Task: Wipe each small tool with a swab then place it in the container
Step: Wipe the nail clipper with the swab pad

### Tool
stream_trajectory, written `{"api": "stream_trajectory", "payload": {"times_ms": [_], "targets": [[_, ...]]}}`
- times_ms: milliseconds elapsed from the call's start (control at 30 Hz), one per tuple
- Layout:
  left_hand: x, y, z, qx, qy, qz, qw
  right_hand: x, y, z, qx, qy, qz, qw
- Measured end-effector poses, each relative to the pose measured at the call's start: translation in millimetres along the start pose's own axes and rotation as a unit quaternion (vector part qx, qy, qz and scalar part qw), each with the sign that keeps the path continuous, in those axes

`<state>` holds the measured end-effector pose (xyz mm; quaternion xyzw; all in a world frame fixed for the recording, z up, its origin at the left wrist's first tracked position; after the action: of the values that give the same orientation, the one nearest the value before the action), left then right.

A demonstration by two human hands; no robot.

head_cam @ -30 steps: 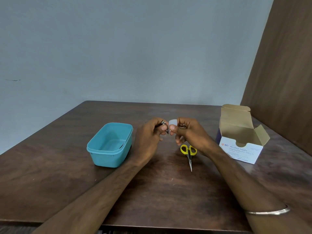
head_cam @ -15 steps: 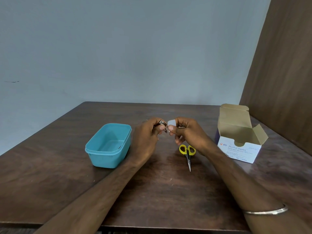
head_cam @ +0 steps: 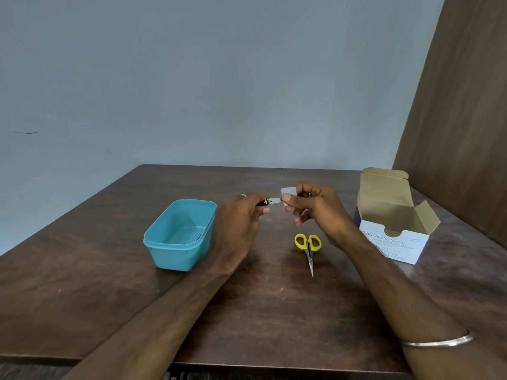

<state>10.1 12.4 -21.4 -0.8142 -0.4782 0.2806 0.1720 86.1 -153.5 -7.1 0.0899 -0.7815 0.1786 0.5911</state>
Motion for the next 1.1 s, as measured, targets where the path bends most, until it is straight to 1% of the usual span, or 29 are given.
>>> {"api": "stream_trajectory", "payload": {"times_ms": [67, 133, 167, 200, 267, 333, 433, 567, 633, 700, 833, 1100], "targets": [[0, 1, 1, 0.002, -0.039, 0.030, 0.999, 0, 0, 0, -0.027, -0.021, -0.012, 0.999], [1, 3, 2, -0.009, -0.102, 0.122, 0.987, 0, -1, -1, -0.057, -0.036, -0.046, 0.997], [1, 4, 2, -0.010, -0.147, 0.190, 0.971, -1, -2, -2, -0.069, -0.040, -0.061, 0.995], [0, 5, 2, -0.006, -0.198, 0.261, 0.945, -1, -3, -2, -0.075, -0.042, -0.067, 0.994], [-3, 4, 2, 0.005, -0.285, 0.384, 0.878, -2, -4, -3, -0.071, -0.049, -0.047, 0.995], [-5, 2, 1, 0.014, -0.337, 0.450, 0.827, -4, -2, -3, -0.051, -0.053, -0.019, 0.997], [-5, 1, 0, 0.023, -0.378, 0.505, 0.776, -4, 4, -1, -0.028, -0.048, 0.014, 0.998], [-7, 1, 0, 0.066, -0.389, 0.549, 0.737, -4, 7, 2, -0.015, -0.052, 0.036, 0.998], [-8, 1, 0, 0.085, -0.392, 0.563, 0.722, -5, 8, 1, -0.023, -0.050, 0.031, 0.998], [-8, 0, 0, 0.094, -0.396, 0.568, 0.716, -5, 7, 1, -0.032, -0.041, 0.016, 0.999], [-8, -2, 0, 0.104, -0.400, 0.568, 0.712, -4, 7, 1, -0.019, -0.044, 0.029, 0.998], [-8, -6, -1, 0.107, -0.399, 0.569, 0.711, -7, 7, -2, -0.017, -0.057, 0.041, 0.997]]}}
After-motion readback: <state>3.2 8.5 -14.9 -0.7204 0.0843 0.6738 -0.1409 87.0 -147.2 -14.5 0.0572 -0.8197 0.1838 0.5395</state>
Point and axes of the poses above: each hand's wrist, its own z-axis away from the middle knuckle, its own y-axis out of the palm, x = y × z, the point moved 1 cm from there along -z, towards the middle knuckle, and after that the axes turned 6 degrees about y, right-handed, at the moved point
